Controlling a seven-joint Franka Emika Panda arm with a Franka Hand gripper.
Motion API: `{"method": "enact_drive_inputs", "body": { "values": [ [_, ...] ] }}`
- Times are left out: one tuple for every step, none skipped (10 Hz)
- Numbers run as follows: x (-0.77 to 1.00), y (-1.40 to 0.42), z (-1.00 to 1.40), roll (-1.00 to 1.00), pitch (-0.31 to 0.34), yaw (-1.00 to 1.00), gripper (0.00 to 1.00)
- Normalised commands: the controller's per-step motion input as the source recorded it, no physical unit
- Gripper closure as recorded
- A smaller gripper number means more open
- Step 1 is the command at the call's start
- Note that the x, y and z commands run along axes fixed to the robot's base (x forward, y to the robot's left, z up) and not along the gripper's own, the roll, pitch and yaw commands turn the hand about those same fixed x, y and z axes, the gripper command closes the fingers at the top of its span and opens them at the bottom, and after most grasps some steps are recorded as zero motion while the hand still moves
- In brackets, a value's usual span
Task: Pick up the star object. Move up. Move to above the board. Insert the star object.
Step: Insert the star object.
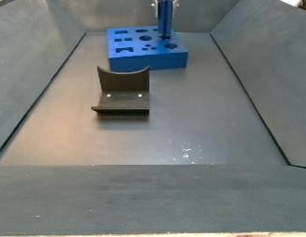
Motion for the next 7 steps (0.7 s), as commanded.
{"method": "enact_drive_inputs", "body": {
  "values": [
    [0.0, 0.0, -0.27, 0.05, 0.0, 0.31, 1.0],
    [0.04, 0.0, 0.0, 0.0, 0.0, 0.18, 1.0],
    [0.0, -0.03, -0.03, 0.0, 0.0, 0.0, 1.0],
    [0.1, -0.11, -0.45, 0.29, 0.0, 0.05, 1.0],
    [0.08, -0.05, -0.61, 0.33, 0.0, 0.14, 1.0],
    [0.04, 0.0, -0.08, 0.0, 0.0, 0.01, 1.0],
    [0.0, 0.0, -0.04, 0.0, 0.0, 0.0, 1.0]
  ]
}}
